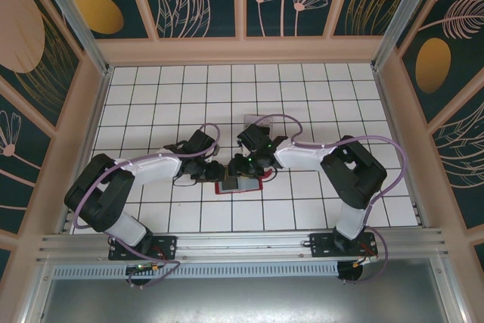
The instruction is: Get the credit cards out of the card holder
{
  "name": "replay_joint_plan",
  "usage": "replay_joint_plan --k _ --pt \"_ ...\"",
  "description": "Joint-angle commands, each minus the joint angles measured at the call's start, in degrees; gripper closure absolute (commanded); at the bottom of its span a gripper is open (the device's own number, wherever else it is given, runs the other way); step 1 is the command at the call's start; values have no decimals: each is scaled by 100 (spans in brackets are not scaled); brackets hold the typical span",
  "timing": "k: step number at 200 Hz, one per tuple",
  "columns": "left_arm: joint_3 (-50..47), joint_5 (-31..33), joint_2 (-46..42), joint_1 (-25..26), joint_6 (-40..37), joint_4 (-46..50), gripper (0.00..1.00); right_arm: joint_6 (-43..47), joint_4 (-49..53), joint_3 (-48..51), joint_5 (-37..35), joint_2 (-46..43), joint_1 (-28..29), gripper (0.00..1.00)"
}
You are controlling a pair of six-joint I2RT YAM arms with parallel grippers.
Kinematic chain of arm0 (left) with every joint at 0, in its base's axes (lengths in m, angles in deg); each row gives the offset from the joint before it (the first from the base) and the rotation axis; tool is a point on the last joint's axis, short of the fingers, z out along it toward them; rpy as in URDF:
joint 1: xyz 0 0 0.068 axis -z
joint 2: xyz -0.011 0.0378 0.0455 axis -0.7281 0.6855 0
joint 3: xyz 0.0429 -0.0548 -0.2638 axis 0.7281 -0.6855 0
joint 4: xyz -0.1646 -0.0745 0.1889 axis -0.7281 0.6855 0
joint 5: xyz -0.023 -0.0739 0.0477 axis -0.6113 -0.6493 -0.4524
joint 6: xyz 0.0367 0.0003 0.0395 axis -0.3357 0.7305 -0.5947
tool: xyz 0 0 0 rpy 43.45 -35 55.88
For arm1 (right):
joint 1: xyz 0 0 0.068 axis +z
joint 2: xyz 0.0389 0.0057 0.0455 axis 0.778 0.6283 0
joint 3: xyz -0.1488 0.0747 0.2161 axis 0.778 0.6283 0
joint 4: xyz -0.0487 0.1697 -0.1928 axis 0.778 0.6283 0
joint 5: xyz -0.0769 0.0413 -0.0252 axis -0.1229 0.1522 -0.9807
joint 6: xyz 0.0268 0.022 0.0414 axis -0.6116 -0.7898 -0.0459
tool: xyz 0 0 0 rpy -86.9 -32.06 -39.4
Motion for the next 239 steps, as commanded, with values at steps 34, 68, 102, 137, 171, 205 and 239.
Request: replay_joint_plan --k 34,68,102,137,171,205,239 --pt "-41 331 244 23 -119 297 65 44 -27 -164 60 -139 63 61" --pt "-18 320 262 14 -132 301 65 -2 -219 -141 248 -40 65 62" --pt "4 339 262 17 -157 332 65 -2 -247 -116 253 85 62 62" --pt "-1 333 271 17 -159 341 66 59 -110 -130 108 182 72 62" --pt "-2 340 271 14 -158 340 66 107 -20 -171 24 254 97 63" --pt "-23 357 264 20 -150 343 66 147 148 -237 -118 288 131 63" --pt "-14 388 278 18 -159 376 66 217 461 -372 -393 258 174 64"
